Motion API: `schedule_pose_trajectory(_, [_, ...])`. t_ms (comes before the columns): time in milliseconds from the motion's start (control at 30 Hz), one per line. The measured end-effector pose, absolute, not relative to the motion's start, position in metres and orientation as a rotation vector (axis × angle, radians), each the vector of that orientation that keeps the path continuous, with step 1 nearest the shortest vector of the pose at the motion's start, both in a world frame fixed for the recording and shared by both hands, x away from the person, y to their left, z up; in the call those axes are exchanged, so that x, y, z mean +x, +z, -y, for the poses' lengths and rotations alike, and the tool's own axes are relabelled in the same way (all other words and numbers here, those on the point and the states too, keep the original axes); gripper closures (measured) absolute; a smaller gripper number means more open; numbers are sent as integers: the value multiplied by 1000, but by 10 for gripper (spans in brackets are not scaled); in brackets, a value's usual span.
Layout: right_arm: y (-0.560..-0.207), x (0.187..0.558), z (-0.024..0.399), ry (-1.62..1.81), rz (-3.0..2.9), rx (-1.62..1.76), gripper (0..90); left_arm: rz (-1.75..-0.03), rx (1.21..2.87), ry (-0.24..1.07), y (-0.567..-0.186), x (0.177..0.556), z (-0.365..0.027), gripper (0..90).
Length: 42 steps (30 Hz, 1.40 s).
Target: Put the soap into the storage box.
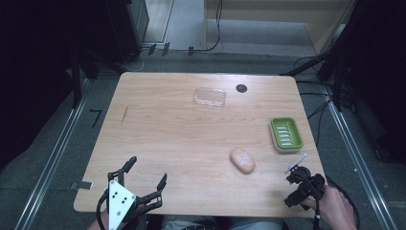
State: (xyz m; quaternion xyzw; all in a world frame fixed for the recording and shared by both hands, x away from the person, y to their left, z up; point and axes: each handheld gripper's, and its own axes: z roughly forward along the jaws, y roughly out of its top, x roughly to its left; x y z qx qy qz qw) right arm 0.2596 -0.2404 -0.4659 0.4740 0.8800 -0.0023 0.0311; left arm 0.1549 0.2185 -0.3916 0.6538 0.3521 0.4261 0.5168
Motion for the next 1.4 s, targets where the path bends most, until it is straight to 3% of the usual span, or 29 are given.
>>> schedule_pose_trajectory(1400, [-456,292,185,-36,-2815,1279,51,-840,1579,1002,-391,159,-216,99])
